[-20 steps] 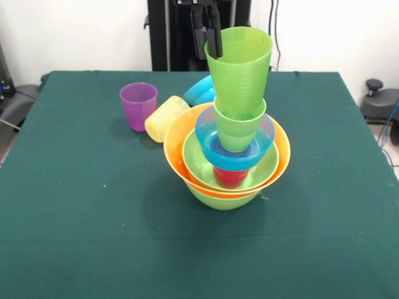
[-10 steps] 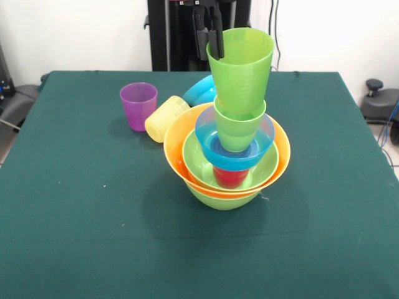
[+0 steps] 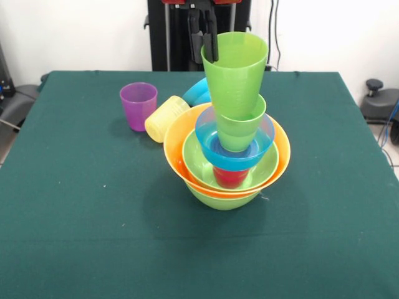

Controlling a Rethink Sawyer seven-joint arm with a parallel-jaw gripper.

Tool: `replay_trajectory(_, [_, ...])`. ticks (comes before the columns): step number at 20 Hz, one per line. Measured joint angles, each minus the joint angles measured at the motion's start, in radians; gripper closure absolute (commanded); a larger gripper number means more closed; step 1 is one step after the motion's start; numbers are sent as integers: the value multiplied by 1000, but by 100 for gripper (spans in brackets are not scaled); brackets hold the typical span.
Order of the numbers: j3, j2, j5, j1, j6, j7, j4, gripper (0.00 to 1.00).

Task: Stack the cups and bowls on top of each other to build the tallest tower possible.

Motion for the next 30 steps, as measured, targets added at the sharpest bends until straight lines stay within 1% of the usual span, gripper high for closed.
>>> replay_trajectory(22, [0,-1,-15,4,0,0,0,100])
replay_trajectory(30, [0,-16,-15,4,0,0,10,100])
